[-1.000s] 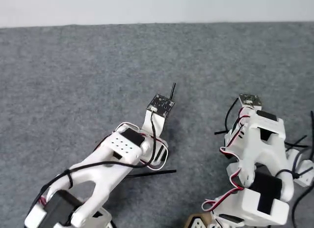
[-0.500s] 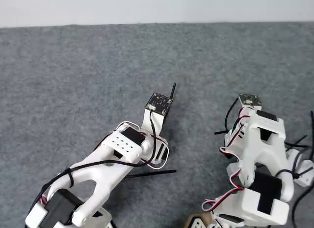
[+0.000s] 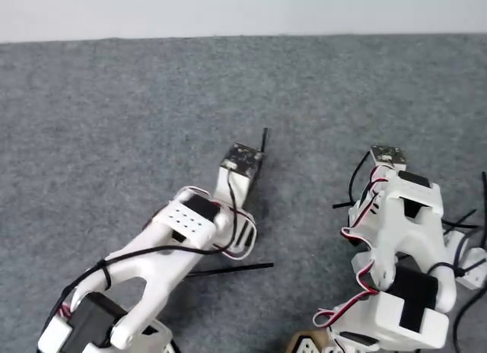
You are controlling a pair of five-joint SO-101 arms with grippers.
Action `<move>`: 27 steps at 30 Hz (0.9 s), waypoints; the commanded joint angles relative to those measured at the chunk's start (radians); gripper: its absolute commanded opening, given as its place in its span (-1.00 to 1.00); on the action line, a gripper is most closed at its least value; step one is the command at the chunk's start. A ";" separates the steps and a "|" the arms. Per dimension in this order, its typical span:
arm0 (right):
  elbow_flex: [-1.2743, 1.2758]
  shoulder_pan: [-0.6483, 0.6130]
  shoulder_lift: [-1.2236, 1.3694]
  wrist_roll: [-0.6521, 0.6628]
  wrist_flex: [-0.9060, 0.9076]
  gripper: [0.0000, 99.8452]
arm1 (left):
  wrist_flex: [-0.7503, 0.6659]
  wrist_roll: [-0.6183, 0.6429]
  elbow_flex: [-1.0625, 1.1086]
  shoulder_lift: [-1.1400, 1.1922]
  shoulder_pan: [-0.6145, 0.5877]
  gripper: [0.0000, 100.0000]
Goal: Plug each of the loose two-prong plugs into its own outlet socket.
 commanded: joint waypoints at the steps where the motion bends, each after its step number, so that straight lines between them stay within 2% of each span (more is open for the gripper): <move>1: -0.006 0.013 -0.013 -0.009 -0.005 -0.62 | 0.017 -0.078 0.008 -0.005 -0.081 -0.55; 19: -0.006 0.013 -0.013 -0.009 -0.010 -0.62 | 0.008 -0.245 -0.062 -0.014 -0.370 -0.56; 27: -0.006 0.008 -0.013 -0.009 -0.010 -0.62 | 0.009 -0.310 -0.070 -0.015 -0.442 -0.56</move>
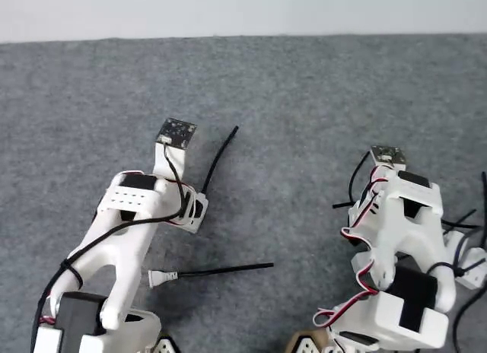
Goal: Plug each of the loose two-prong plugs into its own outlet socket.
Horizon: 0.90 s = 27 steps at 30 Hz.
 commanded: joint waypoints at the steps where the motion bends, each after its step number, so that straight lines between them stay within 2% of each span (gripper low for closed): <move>1: -0.006 0.008 -0.013 -0.009 -0.010 -0.62 | -0.002 -0.029 -0.038 -0.015 -0.031 -0.56; 5: -0.006 0.008 -0.013 -0.009 -0.010 -0.62 | 0.002 -0.029 -0.054 -0.015 -0.026 -0.56; 12: -0.006 0.005 -0.008 -0.009 -0.012 -0.62 | 0.126 -0.031 -0.153 -0.015 0.026 -0.56; 18: -0.006 0.002 -0.013 -0.014 -0.010 -0.62 | 0.127 -0.032 -0.148 -0.034 0.066 -0.56; 21: -0.005 -0.071 -0.025 -0.015 0.001 -0.62 | 0.132 -0.032 -0.104 -0.157 0.064 -0.56; 27: -0.003 -0.219 -0.225 -0.077 0.085 -0.62 | 0.133 -0.041 0.142 -0.618 0.029 -0.55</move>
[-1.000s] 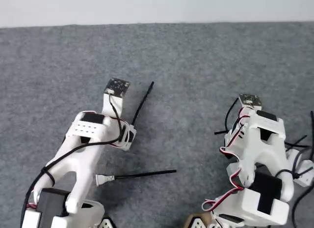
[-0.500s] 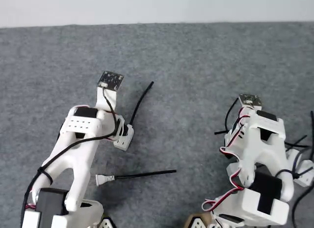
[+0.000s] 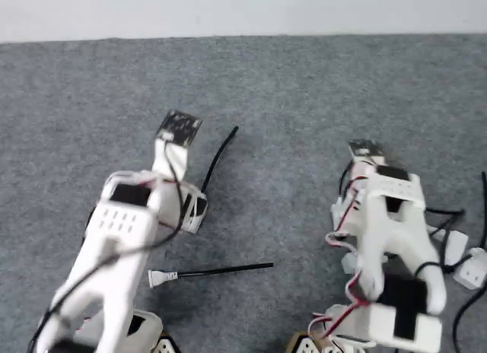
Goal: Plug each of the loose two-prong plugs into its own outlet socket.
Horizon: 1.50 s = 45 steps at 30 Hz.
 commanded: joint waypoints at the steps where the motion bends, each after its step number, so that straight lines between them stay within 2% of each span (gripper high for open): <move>1: 0.002 -0.071 -0.180 -0.031 0.047 -0.62 | 0.017 -0.026 0.127 -0.302 -0.049 -0.55; 7: 0.005 -0.239 -0.383 0.040 0.108 -0.63 | 0.058 -0.028 0.278 -0.471 -0.258 -0.55; 10: 0.005 -0.358 -0.427 0.132 0.150 -0.63 | 0.017 -0.026 0.321 -0.497 -0.394 -0.55; 12: 0.005 -0.470 -0.443 0.238 0.185 -0.63 | -0.009 -0.026 0.360 -0.503 -0.459 -0.55; 15: 0.017 -0.628 -0.443 0.407 0.200 -0.63 | -0.037 -0.026 0.418 -0.502 -0.491 -0.55; 17: 0.026 -0.722 -0.440 0.474 0.196 -0.63 | -0.054 -0.026 0.438 -0.503 -0.514 -0.55; 23: 0.100 -0.941 -0.440 0.549 0.119 -0.63 | -0.123 -0.025 0.444 -0.500 -0.608 -0.55; 27: 0.178 -0.997 -0.438 0.554 0.038 -0.63 | -0.126 -0.025 0.444 -0.500 -0.609 -0.55; 30: 0.224 -1.012 -0.426 0.611 0.019 -0.63 | -0.126 -0.025 0.444 -0.500 -0.609 -0.55; 40: 0.242 -0.957 -0.171 0.661 -0.147 -0.63 | -0.169 -0.025 0.466 -0.499 -0.609 -0.55; 45: 0.206 -0.954 -0.111 0.660 -0.137 -0.63 | -0.169 -0.025 0.466 -0.499 -0.609 -0.55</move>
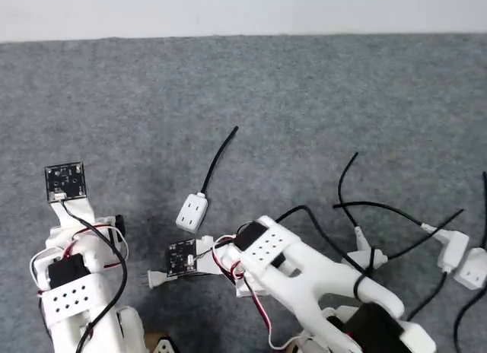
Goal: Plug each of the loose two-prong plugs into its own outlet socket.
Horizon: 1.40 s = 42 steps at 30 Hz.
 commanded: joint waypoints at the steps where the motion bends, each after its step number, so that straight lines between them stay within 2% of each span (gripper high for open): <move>1: -0.049 0.018 0.018 0.009 -0.007 -0.63 | -0.032 -0.008 -0.010 -0.011 -0.006 -0.55; 6: -0.051 0.038 0.038 0.009 -0.028 -0.64 | -0.031 -0.008 -0.010 -0.011 -0.006 -0.55; 11: -0.068 0.038 0.070 0.009 -0.041 -1.00 | -0.028 -0.008 -0.008 -0.011 -0.006 -0.55; 13: -0.081 0.048 0.091 0.009 -0.031 -0.94 | -0.031 -0.008 -0.001 -0.012 -0.006 -0.55; 19: -0.132 0.082 0.143 0.006 0.013 -0.98 | -0.032 -0.008 0.005 -0.012 -0.006 -0.55; 22: -0.144 0.113 0.147 -0.043 0.018 -0.98 | -0.032 -0.008 0.007 -0.012 -0.006 -0.55; 24: -0.153 0.163 0.127 -0.051 0.027 -0.98 | -0.034 -0.008 0.007 -0.012 -0.005 -0.55; 28: -0.216 0.286 -0.013 -0.046 0.160 -0.98 | -0.034 -0.008 0.008 -0.012 -0.003 -0.55; 30: -0.253 0.343 -0.113 0.015 0.251 -0.98 | -0.034 -0.008 0.008 -0.012 -0.003 -0.55; 34: -0.342 0.461 -0.225 0.219 0.406 -0.98 | -0.034 -0.008 0.008 -0.012 -0.003 -0.55; 39: -0.499 0.645 -0.128 0.298 0.432 -0.98 | -0.063 -0.008 0.025 -0.012 -0.002 -0.55; 42: -0.578 0.696 0.021 0.373 0.414 -0.98 | -0.066 -0.008 0.027 -0.012 -0.002 -0.55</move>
